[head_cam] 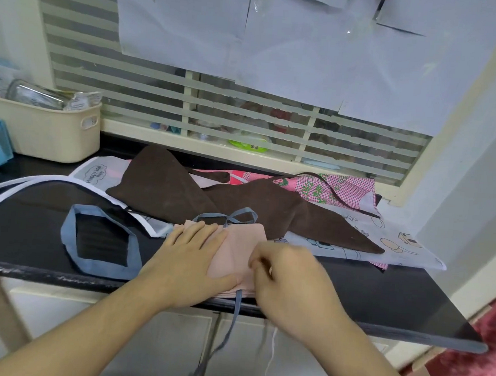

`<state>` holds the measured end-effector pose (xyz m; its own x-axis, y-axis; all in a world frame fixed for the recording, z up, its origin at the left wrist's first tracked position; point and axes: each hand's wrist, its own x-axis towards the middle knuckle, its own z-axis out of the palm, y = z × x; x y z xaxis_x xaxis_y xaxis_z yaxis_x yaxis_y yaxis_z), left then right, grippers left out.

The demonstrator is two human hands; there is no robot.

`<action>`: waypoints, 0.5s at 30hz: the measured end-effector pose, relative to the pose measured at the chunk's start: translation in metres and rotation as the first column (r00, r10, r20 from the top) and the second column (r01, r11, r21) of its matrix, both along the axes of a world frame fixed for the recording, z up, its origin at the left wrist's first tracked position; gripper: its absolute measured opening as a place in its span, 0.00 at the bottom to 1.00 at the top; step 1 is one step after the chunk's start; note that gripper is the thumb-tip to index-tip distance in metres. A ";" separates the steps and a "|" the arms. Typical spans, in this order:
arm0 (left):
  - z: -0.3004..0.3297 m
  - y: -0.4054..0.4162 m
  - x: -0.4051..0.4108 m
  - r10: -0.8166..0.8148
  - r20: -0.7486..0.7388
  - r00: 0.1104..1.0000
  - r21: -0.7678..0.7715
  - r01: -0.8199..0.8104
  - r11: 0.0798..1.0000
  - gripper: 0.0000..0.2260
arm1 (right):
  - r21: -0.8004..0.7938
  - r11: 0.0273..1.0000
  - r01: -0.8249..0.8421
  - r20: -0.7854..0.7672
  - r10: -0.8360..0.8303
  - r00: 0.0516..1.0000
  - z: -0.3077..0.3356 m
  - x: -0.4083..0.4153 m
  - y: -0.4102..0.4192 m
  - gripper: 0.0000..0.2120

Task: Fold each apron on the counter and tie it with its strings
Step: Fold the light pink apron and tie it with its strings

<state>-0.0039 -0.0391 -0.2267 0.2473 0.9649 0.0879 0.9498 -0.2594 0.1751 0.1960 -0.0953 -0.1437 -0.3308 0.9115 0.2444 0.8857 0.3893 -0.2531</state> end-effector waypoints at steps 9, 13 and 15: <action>-0.002 0.000 -0.002 -0.014 0.021 1.000 0.012 0.014 1.000 0.45 | -0.292 0.939 0.180 -0.314 -0.272 0.910 -0.003 -0.036 0.148 0.09; -0.003 -0.001 -0.001 -0.016 0.036 0.999 0.009 0.016 1.000 0.45 | -0.189 0.972 0.139 -0.648 -0.230 0.726 0.024 -0.046 0.173 0.07; -0.003 0.000 -0.002 -0.016 0.049 0.999 0.011 0.015 1.000 0.45 | -0.032 0.994 0.101 -0.640 -0.098 0.762 0.039 -0.049 0.178 0.11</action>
<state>-0.0055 -0.0390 -0.2297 0.2573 0.9599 0.1110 0.9359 -0.2762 0.2188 0.1470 0.0823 -0.1052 -0.0036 0.9290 0.3700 0.5522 0.3103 -0.7738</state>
